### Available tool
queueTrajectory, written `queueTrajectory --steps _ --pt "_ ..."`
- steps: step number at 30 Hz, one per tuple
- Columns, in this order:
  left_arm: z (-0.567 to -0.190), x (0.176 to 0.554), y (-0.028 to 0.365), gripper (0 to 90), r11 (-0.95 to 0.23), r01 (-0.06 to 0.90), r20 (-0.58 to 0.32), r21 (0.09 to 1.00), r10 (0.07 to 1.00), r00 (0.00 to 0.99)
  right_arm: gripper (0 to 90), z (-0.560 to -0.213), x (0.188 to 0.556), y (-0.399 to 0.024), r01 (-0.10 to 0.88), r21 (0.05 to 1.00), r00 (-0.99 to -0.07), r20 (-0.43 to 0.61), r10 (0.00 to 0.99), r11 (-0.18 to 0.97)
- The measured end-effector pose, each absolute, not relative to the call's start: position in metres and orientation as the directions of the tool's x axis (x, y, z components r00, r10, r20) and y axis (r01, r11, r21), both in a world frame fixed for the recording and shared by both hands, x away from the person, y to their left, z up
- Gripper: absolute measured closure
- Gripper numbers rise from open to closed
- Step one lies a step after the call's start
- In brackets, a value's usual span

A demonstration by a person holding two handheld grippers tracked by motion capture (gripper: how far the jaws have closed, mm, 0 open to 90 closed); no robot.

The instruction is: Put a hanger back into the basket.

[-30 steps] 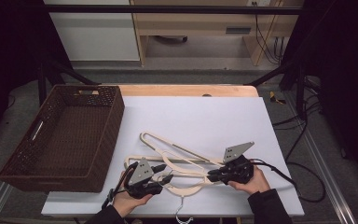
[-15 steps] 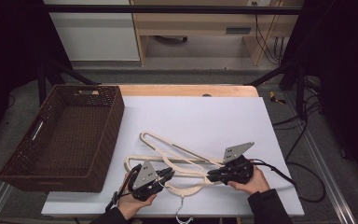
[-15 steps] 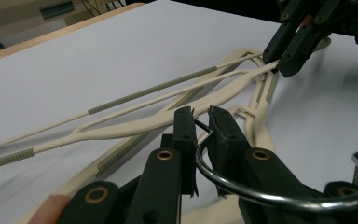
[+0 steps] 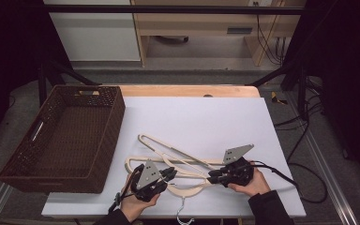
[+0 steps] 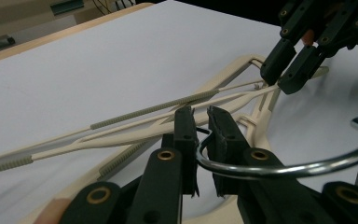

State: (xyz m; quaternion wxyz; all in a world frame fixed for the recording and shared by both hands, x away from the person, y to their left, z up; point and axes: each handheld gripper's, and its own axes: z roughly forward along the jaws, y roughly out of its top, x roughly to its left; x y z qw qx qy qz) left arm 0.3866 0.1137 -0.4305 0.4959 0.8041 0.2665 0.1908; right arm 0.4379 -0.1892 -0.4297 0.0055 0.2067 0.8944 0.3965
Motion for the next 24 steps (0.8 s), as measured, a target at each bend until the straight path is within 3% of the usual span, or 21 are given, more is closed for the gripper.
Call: queueTrajectory --steps 6,10,15,22,24 --pt "-0.428 0.387 0.112 82.0 -0.375 0.243 0.041 0.895 0.611 0.791 47.6 -0.417 0.431 -0.184 0.303 0.769 -0.903 0.043 0.428 0.563" --pt "-0.426 0.387 0.111 82.0 -0.376 0.252 0.036 0.892 0.614 0.789 38.2 -0.409 0.423 -0.167 0.257 0.776 -0.895 -0.034 0.446 0.576" --pt "-0.424 0.387 0.108 82.0 -0.375 0.261 0.029 0.89 0.617 0.786 40.3 -0.411 0.416 -0.141 0.223 0.753 -0.899 -0.087 0.428 0.62" --pt "-0.422 0.388 0.105 82.0 -0.376 0.27 0.025 0.886 0.621 0.784 55.2 -0.426 0.419 -0.118 0.204 0.705 -0.896 -0.144 0.42 0.679" --pt "-0.422 0.387 0.104 82.0 -0.38 0.271 0.025 0.884 0.619 0.785 65.7 -0.43 0.42 -0.115 0.193 0.718 -0.894 -0.152 0.421 0.669"
